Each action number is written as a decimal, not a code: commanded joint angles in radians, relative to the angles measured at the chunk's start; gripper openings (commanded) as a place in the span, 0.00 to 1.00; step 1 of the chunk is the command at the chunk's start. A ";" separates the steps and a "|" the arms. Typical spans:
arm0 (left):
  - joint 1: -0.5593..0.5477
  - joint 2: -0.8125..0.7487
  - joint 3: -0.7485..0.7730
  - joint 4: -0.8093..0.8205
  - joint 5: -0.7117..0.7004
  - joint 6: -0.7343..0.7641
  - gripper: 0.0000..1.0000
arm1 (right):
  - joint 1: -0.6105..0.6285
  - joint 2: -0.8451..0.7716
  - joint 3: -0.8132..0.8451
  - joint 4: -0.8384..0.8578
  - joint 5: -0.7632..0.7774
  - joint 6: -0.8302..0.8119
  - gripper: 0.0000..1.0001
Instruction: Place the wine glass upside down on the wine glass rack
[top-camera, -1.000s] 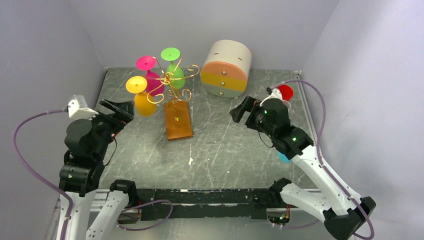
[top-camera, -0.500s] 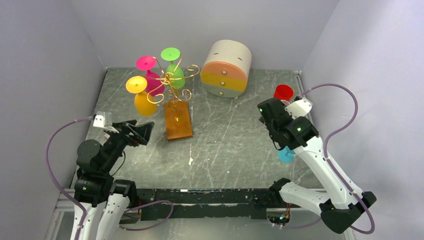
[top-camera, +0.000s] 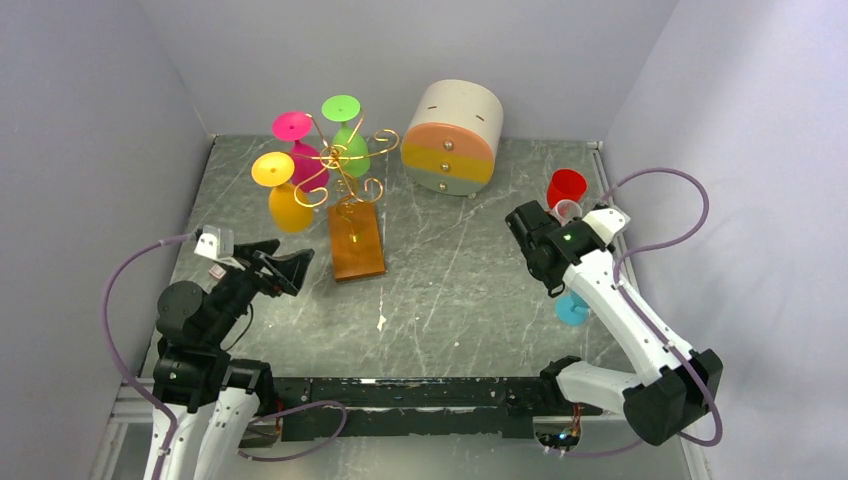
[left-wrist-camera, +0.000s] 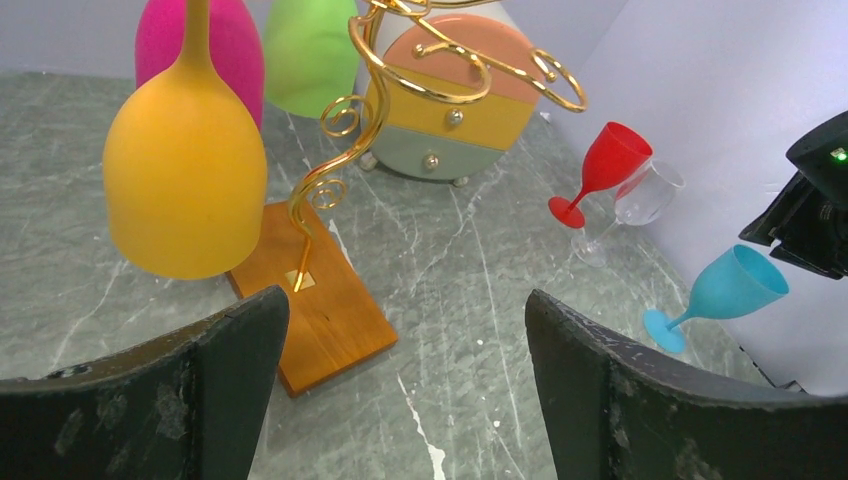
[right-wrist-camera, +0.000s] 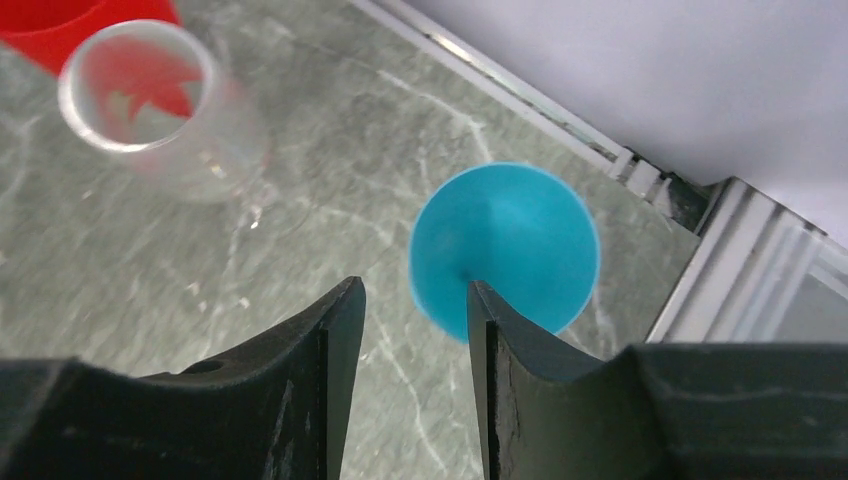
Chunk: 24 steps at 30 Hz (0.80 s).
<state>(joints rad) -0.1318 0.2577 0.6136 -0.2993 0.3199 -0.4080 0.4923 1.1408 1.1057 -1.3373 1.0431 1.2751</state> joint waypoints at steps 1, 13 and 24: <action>0.008 0.028 0.011 0.008 0.028 0.024 0.91 | -0.071 0.005 -0.042 0.053 0.042 -0.019 0.46; 0.009 0.011 0.005 0.004 0.021 0.024 0.90 | -0.130 -0.057 -0.157 0.205 -0.028 -0.116 0.45; 0.009 0.012 0.001 0.009 0.040 0.031 0.89 | -0.132 -0.043 -0.193 0.272 -0.071 -0.157 0.28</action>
<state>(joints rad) -0.1318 0.2775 0.6136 -0.3031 0.3271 -0.3950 0.3691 1.0874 0.9142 -1.0916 0.9623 1.1183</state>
